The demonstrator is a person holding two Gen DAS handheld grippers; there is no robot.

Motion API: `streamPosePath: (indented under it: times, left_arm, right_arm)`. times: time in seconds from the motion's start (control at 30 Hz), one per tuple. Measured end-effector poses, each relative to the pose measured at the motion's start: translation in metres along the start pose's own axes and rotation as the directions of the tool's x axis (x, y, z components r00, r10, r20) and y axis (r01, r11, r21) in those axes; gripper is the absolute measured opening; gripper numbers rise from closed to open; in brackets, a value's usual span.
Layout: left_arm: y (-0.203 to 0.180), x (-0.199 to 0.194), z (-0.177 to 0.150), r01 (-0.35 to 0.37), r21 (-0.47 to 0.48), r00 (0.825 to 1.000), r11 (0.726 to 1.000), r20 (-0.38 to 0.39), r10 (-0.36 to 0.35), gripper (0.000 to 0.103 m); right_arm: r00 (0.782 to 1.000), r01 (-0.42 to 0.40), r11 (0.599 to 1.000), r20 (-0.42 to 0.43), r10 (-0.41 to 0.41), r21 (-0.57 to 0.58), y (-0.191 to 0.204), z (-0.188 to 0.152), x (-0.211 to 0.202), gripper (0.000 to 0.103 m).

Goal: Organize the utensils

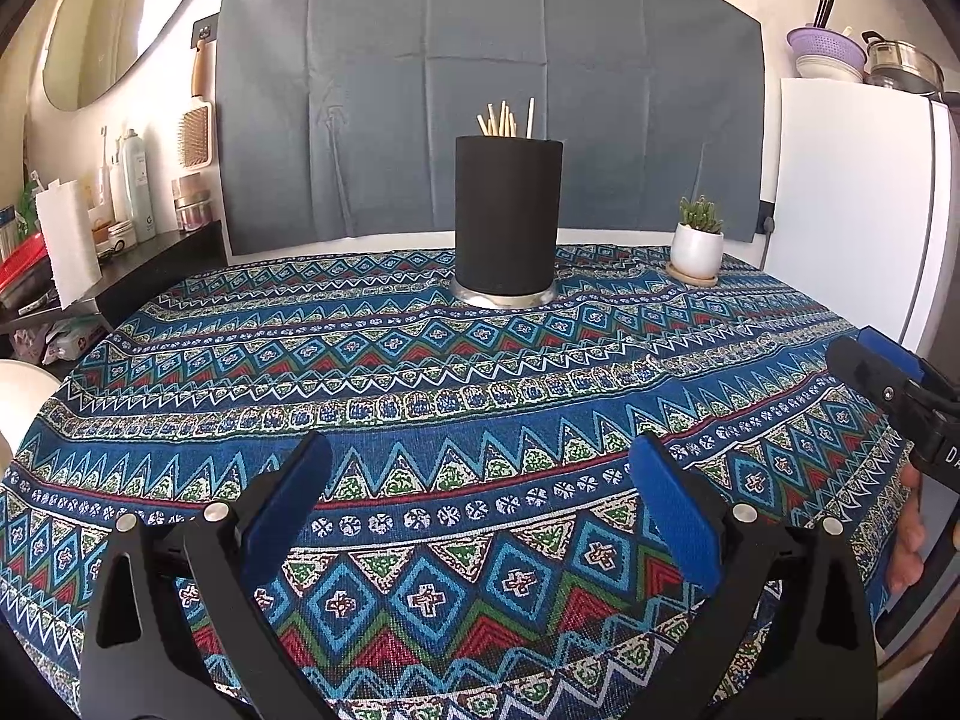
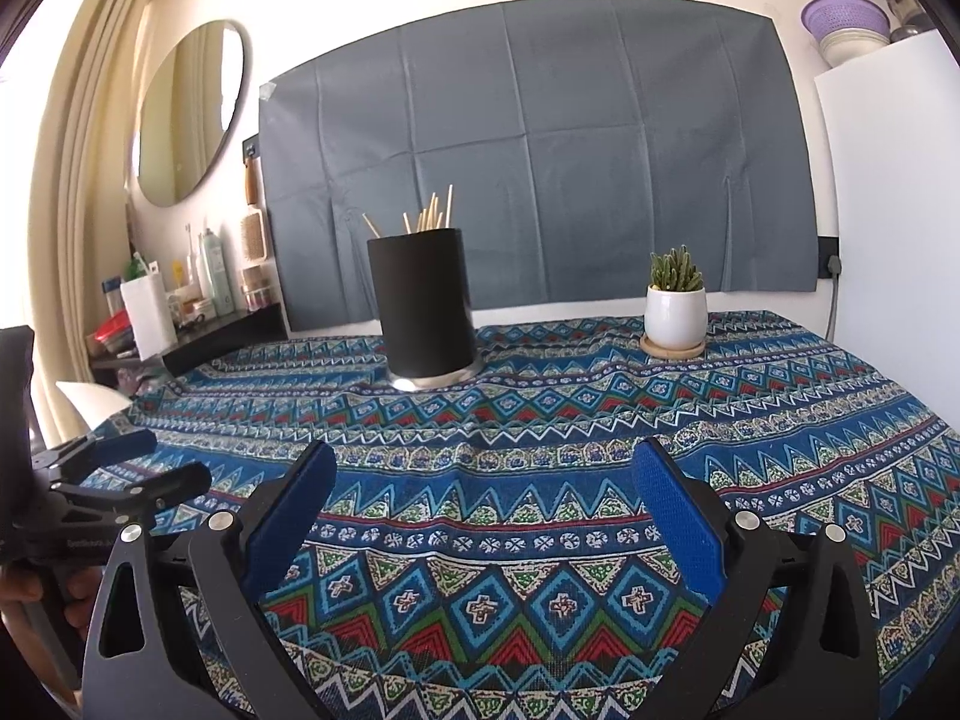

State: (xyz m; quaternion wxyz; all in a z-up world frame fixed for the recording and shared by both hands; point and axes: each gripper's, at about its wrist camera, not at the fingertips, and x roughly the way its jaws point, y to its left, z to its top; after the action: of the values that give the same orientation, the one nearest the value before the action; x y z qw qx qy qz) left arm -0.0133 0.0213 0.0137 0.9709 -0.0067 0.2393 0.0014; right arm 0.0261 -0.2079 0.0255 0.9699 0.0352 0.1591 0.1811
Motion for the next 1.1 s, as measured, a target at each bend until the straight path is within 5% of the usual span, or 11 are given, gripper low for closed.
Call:
streamPosePath:
  times: [1.1]
  left_arm:
    - [0.0022,-0.0006,0.0002,0.021,-0.010,1.000,1.000,0.004,-0.021,0.097]
  right_arm:
    - [1.000,0.007,1.000,0.003,-0.007,-0.001,0.0008,-0.0007,-0.0001,0.095]
